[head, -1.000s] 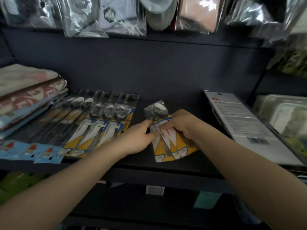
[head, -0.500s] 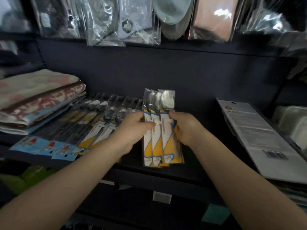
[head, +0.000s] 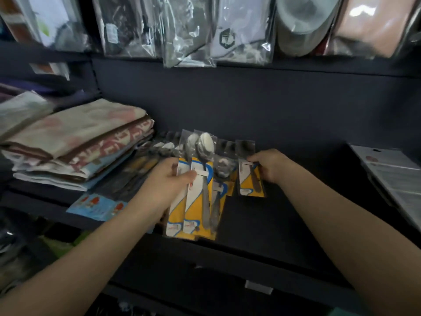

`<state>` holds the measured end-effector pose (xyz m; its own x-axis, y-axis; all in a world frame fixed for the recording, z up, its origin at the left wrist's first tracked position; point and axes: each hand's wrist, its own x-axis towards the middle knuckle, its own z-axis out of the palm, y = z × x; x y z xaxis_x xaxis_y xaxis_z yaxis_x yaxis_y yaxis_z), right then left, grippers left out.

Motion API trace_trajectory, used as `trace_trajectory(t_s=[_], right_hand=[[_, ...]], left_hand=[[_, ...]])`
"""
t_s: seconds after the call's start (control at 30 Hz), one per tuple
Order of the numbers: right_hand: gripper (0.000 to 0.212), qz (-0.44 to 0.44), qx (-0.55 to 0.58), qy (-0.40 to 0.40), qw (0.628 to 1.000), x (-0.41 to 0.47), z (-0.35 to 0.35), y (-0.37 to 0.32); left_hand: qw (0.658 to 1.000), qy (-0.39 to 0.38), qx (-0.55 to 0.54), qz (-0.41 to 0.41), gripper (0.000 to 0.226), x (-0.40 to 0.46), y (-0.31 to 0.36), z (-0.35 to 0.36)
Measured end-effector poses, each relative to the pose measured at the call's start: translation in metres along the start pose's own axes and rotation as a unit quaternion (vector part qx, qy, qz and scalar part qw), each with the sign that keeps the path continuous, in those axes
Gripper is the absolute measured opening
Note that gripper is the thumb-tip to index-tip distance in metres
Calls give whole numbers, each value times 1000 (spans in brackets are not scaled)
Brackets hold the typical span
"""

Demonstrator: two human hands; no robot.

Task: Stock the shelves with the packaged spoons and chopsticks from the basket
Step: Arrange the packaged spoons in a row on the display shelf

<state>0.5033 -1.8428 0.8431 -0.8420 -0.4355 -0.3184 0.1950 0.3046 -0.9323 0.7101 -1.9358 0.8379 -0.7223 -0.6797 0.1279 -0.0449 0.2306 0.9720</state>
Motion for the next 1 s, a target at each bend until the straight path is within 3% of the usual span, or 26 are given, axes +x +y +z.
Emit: trace_trajectory(t_s=[0.3, 0.53, 0.63, 0.67, 0.7, 0.77, 0.8, 0.87, 1.0], right_hand=[[28, -69, -130, 109, 983, 21, 7, 6], [15, -105, -181, 118, 971, 17, 8, 12], [33, -129, -326, 182, 918, 3, 9, 7], [38, -153, -304, 197, 919, -6, 12, 5], [36, -173, -212, 186, 944, -17, 14, 1], [35, -168, -9, 85, 982, -43, 18, -4], [35, -162, 37, 27, 986, -56, 19, -5], [27, -182, 22, -21, 983, -75, 21, -3], [7, -214, 7, -1, 977, -83, 19, -3]], left_hand=[[998, -60, -15, 5, 29, 16, -4, -12], [995, -94, -18, -26, 31, 23, -4, -16], [992, -113, -44, -32, 28, 21, -1, -16], [991, -117, -53, -30, 27, 20, 1, -14], [990, -121, -61, -30, 26, 19, 3, -11], [989, -128, -73, -25, 26, 18, 7, -5], [988, -130, -75, -20, 26, 18, 8, -2], [988, -134, -81, -12, 25, 19, 12, 4], [988, -130, -82, 8, 31, 13, 15, 10]])
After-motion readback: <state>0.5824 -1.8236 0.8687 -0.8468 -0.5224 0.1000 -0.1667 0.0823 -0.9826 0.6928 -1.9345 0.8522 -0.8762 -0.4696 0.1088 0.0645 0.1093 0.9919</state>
